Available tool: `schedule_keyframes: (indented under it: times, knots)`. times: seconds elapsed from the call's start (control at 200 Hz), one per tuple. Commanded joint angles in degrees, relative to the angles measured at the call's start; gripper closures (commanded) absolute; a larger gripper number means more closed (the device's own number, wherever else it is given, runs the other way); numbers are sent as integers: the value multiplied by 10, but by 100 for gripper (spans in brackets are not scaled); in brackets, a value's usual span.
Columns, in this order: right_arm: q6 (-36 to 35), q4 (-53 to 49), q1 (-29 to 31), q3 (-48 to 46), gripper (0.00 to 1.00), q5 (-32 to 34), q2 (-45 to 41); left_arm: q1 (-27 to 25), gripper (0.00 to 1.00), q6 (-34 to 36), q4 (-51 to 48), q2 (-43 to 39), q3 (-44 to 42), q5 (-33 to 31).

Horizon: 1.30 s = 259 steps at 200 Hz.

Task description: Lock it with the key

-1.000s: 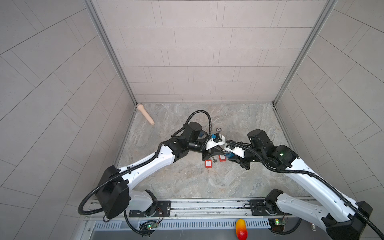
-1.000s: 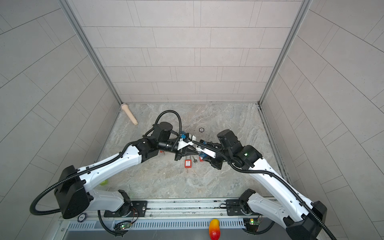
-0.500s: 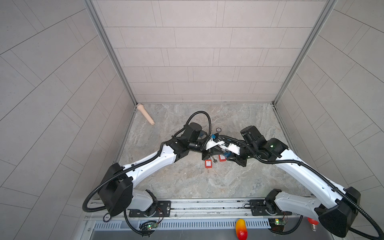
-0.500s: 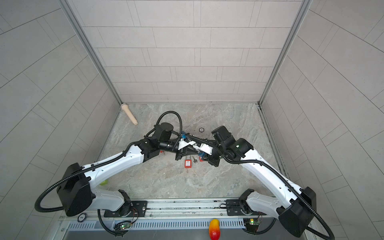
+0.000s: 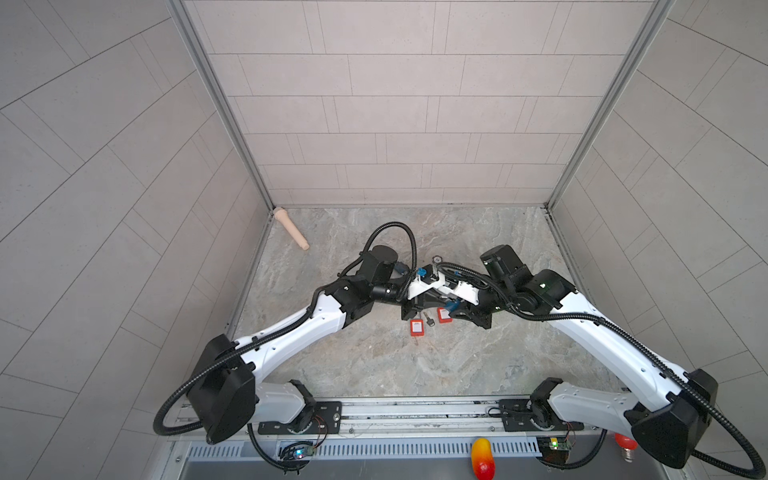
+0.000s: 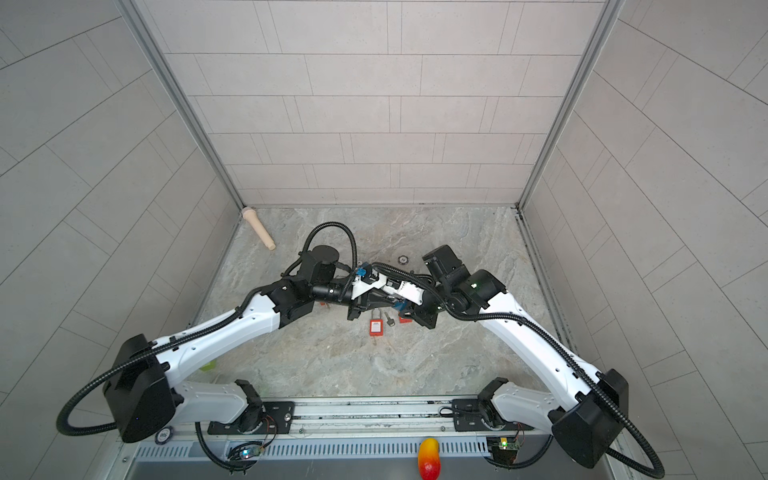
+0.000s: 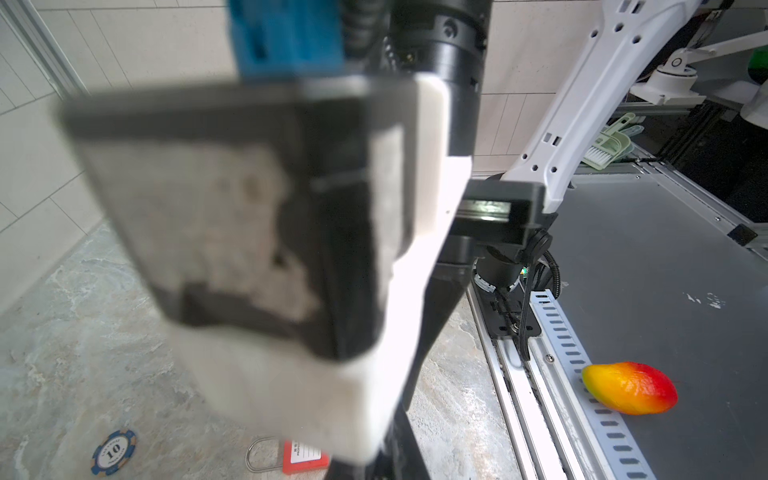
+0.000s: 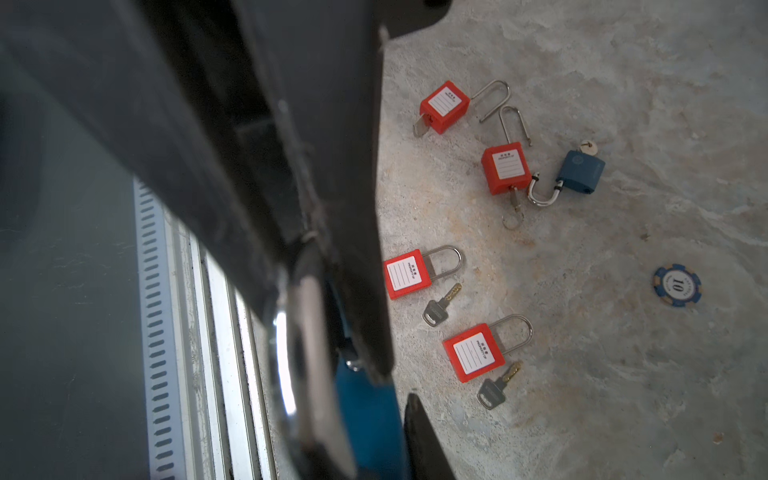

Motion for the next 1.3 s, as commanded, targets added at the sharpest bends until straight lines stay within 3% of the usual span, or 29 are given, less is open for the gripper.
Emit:
schedule_keyframes:
  times: [0.0, 0.195, 0.44, 0.626, 0.911, 1.161, 1.291]
  knots:
    - [42, 143, 3, 42, 100, -139, -21, -38, 100, 85, -39, 9, -4, 4]
    - [22, 137, 3, 34, 100, -122, -29, -39, 96, 71, -37, 4, -8, 3]
    - [-7, 104, 4, 5, 100, -94, -43, -34, 78, 37, -73, -35, 13, -41]
    - [12, 106, 3, -24, 100, -94, -67, -31, 65, 44, -131, -67, 32, -66]
    - [8, 91, 4, -35, 100, -94, -76, -23, 60, 44, -143, -108, 35, -111]
    - [7, 84, 5, -32, 100, -103, -63, -20, 60, 59, -187, -88, 90, -71]
    - [6, 81, 9, -30, 100, -103, -61, -20, 65, 61, -206, -73, 119, -69]
